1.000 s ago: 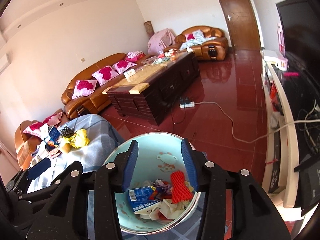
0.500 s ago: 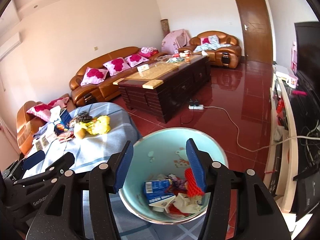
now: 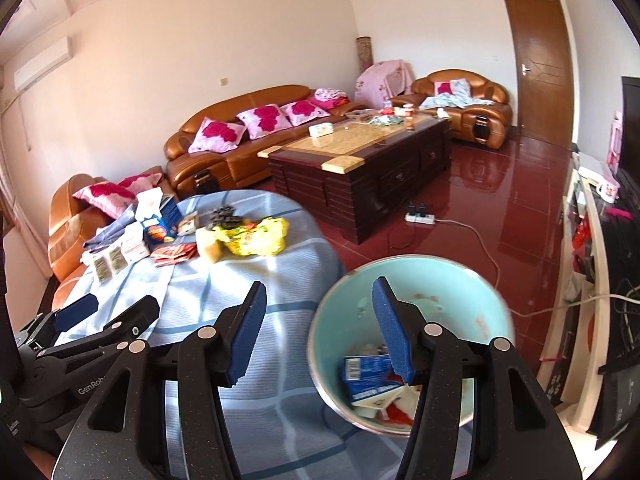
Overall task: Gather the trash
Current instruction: 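Move both open tools back over the table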
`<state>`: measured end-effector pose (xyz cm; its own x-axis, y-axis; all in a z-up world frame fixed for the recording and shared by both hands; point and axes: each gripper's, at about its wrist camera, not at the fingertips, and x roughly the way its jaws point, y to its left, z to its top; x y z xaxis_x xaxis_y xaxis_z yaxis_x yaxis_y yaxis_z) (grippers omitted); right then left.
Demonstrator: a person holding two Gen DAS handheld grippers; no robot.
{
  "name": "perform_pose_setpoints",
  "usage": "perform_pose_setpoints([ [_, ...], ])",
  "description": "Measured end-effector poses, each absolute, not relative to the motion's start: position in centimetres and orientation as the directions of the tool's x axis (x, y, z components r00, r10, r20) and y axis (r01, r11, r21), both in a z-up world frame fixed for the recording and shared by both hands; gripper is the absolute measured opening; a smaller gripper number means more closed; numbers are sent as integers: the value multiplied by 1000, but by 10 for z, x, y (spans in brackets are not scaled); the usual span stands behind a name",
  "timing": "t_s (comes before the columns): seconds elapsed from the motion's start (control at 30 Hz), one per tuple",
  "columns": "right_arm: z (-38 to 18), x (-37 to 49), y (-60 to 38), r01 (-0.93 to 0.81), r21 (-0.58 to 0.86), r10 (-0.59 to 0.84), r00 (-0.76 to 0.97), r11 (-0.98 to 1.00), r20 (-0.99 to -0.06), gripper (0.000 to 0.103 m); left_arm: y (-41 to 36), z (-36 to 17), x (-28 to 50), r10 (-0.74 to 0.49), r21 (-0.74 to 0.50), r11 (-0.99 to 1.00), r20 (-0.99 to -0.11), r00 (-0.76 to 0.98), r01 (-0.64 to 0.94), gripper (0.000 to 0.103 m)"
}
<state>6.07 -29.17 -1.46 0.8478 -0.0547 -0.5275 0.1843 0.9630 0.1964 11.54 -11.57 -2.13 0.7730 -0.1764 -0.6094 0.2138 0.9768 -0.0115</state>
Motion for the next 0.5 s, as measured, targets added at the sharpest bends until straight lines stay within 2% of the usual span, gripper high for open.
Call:
perform_pose_setpoints([
  [0.5, -38, 105, -224, 96, 177, 29, 804, 980, -593, 55, -6, -52, 147, -47, -36, 999, -668, 743, 31, 90],
])
